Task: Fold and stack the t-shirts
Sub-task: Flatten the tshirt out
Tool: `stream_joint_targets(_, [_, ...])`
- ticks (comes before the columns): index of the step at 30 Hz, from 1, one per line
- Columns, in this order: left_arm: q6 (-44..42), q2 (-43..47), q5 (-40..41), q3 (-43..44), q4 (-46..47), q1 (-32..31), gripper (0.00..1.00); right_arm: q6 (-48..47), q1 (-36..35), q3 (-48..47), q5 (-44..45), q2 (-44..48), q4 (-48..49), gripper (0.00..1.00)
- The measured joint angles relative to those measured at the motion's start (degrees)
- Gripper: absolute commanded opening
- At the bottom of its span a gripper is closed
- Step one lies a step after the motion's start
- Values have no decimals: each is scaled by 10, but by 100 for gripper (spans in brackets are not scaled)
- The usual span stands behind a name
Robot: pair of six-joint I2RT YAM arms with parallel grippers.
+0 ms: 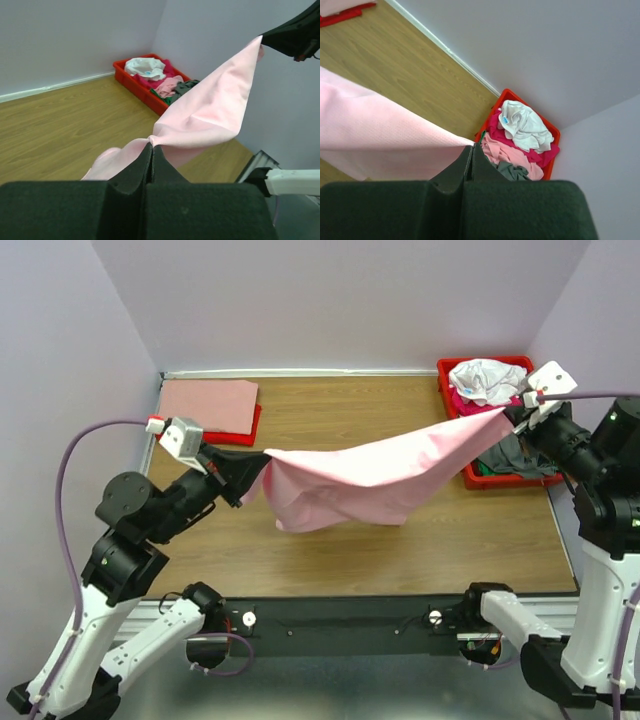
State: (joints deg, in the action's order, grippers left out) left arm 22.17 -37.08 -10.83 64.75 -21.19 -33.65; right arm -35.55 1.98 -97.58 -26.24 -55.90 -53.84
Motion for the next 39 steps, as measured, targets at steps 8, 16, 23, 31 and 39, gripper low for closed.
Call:
stream_joint_targets(8, [48, 33, -16, 30, -37, 0, 0, 2, 38, -58, -60, -5, -24, 1])
stream_joint_targets(16, [94, -89, 51, -76, 77, 11, 0, 60, 38, 52, -112, -83, 88, 1])
stream_joint_targets(23, [116, -394, 57, -144, 213, 100, 43, 137, 28, 139, -128, -309, 226, 25])
stream_joint_targets(31, [68, -559, 129, 6, 205, 133, 93, 210, 0, 66, -27, -515, 265, 100])
stream_joint_targets(39, [1, -391, 89, -33, 191, 112, 57, 92, -2, 226, -149, -294, 237, 100])
